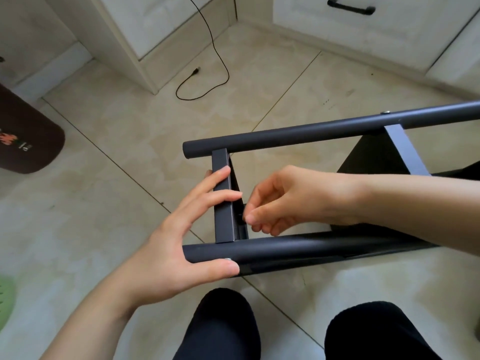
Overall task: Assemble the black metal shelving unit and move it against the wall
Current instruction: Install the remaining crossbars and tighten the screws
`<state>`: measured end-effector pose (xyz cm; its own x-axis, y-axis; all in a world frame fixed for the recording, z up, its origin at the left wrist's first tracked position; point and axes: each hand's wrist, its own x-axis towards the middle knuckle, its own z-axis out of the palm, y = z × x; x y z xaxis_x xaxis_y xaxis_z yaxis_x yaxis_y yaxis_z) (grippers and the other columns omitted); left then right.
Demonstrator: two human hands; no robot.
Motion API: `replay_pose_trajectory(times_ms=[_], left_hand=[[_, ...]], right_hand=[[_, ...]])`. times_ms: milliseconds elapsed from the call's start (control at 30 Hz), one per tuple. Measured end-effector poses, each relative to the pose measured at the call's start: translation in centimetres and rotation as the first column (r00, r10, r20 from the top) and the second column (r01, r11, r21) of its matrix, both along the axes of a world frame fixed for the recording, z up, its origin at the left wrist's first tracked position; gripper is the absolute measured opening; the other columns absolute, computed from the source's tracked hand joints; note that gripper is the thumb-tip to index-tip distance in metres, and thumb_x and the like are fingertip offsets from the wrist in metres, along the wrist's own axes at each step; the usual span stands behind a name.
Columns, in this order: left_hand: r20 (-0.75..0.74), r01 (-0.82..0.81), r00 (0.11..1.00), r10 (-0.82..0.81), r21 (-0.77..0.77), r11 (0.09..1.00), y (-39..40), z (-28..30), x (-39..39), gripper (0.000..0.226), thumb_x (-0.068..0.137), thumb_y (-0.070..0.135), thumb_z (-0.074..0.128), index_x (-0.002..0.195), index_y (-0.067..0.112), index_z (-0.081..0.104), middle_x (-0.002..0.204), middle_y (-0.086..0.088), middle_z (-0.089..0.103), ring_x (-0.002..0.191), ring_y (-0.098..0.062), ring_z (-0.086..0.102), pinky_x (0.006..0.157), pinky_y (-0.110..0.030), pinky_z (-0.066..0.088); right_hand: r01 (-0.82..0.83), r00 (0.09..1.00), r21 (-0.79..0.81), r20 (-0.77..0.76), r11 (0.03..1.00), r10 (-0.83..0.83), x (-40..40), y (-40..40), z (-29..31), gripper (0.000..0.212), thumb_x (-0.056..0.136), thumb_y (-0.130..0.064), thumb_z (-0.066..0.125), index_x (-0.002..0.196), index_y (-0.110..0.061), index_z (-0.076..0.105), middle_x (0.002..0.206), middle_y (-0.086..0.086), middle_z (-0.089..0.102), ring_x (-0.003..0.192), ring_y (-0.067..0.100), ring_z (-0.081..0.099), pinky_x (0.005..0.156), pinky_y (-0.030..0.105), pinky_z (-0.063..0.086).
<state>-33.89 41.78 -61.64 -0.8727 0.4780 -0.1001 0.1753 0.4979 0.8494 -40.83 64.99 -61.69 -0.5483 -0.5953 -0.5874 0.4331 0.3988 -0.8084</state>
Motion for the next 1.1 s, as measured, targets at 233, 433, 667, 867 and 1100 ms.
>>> replay_pose_trajectory(times_ms=[233, 433, 667, 867, 1100], left_hand=[[-0.021, -0.020, 1.000, 0.022, 0.084, 0.996, 0.0, -1.0, -0.3, 0.074, 0.069, 0.044, 0.081, 0.137, 0.040, 0.053, 0.163, 0.012, 0.027, 0.150, -0.015, 0.030, 0.113, -0.049, 0.028], [-0.041, -0.020, 0.999, 0.024, 0.099, 0.995, -0.1, -1.8, 0.5, 0.077, 0.068, 0.040, 0.082, 0.139, 0.035, 0.053, 0.164, 0.005, 0.025, 0.150, -0.018, 0.030, 0.117, -0.048, 0.034], [-0.056, -0.011, 0.998, 0.016, 0.091, 0.996, -0.4, -2.4, 1.3, 0.081, 0.066, 0.039, 0.081, 0.142, 0.032, 0.051, 0.164, 0.008, 0.027, 0.149, -0.015, 0.032, 0.115, -0.032, 0.031], [-0.054, -0.014, 0.998, 0.019, 0.094, 0.995, -0.2, -2.4, 1.4, 0.082, 0.066, 0.039, 0.082, 0.142, 0.034, 0.051, 0.164, 0.009, 0.026, 0.150, -0.015, 0.030, 0.115, -0.030, 0.030], [-0.054, -0.018, 0.998, 0.023, 0.092, 0.996, 0.0, -2.0, 1.2, 0.080, 0.066, 0.038, 0.081, 0.140, 0.036, 0.052, 0.164, 0.011, 0.026, 0.151, -0.014, 0.027, 0.117, -0.028, 0.027]], right_hand=[[-0.103, 0.983, -0.096, 0.143, 0.990, 0.116, -0.7, -2.6, -1.7, 0.009, 0.089, -0.003, 0.067, 0.083, -0.010, 0.069, 0.084, 0.009, 0.071, 0.077, 0.018, 0.067, 0.087, 0.034, 0.058], [-0.124, 0.948, -0.183, 0.269, 0.975, 0.171, -0.7, -2.9, -2.3, 0.011, 0.089, 0.002, 0.065, 0.098, -0.006, 0.064, 0.082, 0.007, 0.065, 0.068, 0.012, 0.063, 0.074, 0.024, 0.055], [-0.109, 0.923, -0.198, 0.345, 0.974, 0.173, 0.6, -3.0, -2.8, 0.017, 0.093, 0.002, 0.060, 0.080, -0.009, 0.063, 0.078, 0.006, 0.064, 0.065, 0.010, 0.062, 0.071, 0.020, 0.054], [-0.131, 0.893, -0.204, 0.402, 0.970, 0.204, 0.5, -2.8, -2.7, 0.018, 0.093, 0.002, 0.059, 0.080, -0.009, 0.064, 0.081, 0.008, 0.062, 0.066, 0.011, 0.061, 0.071, 0.021, 0.054], [-0.173, 0.884, -0.182, 0.404, 0.968, 0.234, 0.1, -2.5, -2.3, 0.013, 0.093, -0.002, 0.060, 0.085, -0.008, 0.068, 0.087, 0.012, 0.062, 0.072, 0.014, 0.062, 0.073, 0.023, 0.055]])
